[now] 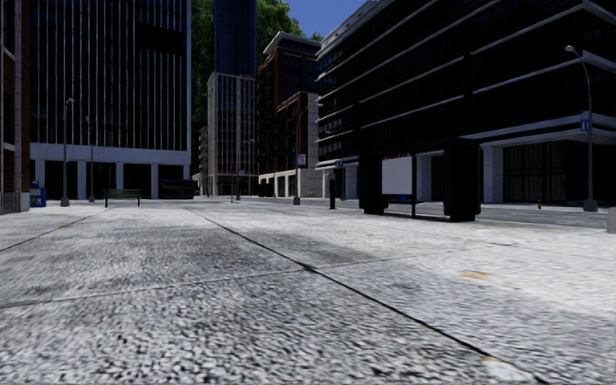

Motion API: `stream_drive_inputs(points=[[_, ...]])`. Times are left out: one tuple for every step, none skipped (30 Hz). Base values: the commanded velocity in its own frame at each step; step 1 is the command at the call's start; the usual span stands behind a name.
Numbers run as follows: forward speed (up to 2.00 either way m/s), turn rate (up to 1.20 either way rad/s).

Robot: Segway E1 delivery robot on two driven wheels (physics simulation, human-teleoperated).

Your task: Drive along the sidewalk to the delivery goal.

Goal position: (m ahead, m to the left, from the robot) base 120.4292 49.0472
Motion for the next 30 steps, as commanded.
stream_drive_inputs(points=[[2.00,0.00],[2.00,0.00],[2.00,0.00],[2.00,0.00],[2.00,0.00],[2.00,0.00],[2.00,0.00],[2.00,0.00],[2.00,0.00],[2.00,0.00],[2.00,0.00],[2.00,0.00],[2.00,0.00],[2.00,0.00],[2.00,0.00],[2.00,0.00],[2.00,0.00],[2.00,0.00],[2.00,0.00],[2.00,0.00],[2.00,0.00],[2.00,0.00],[2.00,0.00],[2.00,0.00],[2.00,0.00],[2.00,0.00],[2.00,0.00],[2.00,0.00],[2.00,0.00],[2.00,0.00]])
